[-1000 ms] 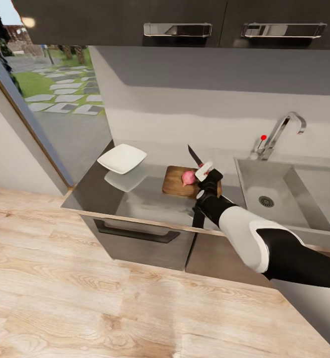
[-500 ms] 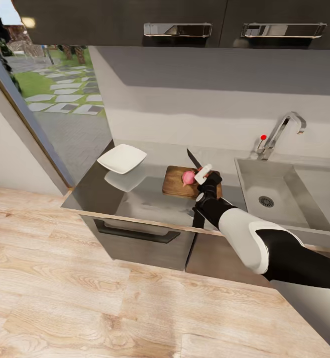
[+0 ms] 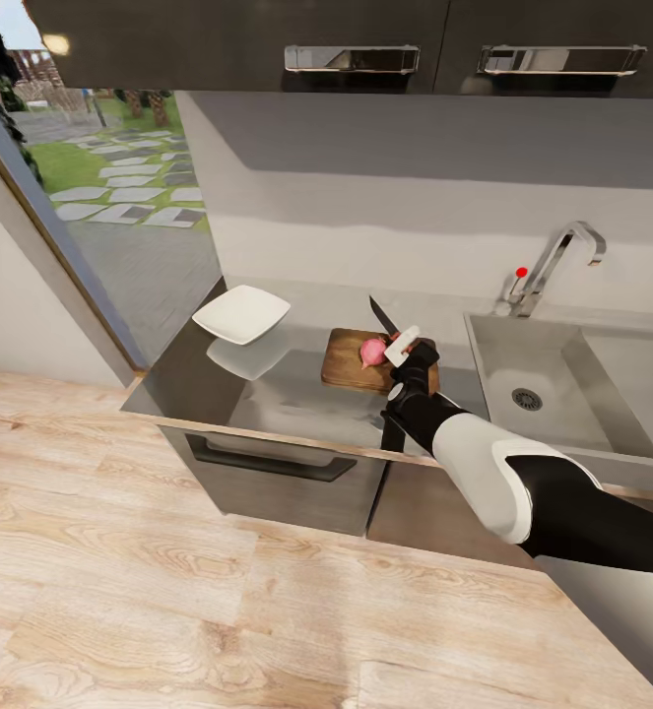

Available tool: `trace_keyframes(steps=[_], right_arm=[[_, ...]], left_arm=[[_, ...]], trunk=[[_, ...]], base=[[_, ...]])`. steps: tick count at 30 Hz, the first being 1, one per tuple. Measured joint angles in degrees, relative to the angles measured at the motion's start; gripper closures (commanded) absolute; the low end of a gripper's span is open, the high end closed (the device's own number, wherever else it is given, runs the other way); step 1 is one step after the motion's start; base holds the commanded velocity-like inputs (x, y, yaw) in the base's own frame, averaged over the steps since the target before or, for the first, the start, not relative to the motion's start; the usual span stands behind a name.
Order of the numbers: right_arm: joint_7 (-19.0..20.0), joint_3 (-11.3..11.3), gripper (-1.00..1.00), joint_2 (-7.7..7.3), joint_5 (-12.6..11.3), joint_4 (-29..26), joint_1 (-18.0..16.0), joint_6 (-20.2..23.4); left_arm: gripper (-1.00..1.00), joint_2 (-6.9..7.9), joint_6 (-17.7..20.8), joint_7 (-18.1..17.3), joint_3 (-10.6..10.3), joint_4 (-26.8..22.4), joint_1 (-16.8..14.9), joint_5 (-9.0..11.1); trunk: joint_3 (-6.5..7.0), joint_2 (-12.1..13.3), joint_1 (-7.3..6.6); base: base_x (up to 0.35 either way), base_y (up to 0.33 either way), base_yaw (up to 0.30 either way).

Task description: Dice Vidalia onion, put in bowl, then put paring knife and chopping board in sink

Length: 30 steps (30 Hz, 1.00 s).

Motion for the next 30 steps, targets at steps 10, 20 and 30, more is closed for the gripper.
trace_keyframes(steps=[10,20,30], right_arm=[[0.00,0.00,1.00,0.00,0.00,0.00,0.14,0.00],[0.08,-0.04,1.00,0.00,0.03,0.00,1.03,0.00],[0.32,0.01,1.00,0.00,7.91,-0.02,3.02,0.10]], left_arm=[[-1.00,0.00,0.00,0.00,0.00,0.00,0.00,0.00],[-1.00,0.00,0.00,0.00,0.00,0.00,0.00,0.01],[-1.00,0.00,0.00,0.00,0.00,0.00,0.00,0.01]], trunk=[[0.00,0.00,0.00],[0.00,0.00,0.00],[0.00,0.00,0.00]], base=[[0.000,0.000,0.000],[0.000,0.000,0.000],[0.000,0.000,0.000]])
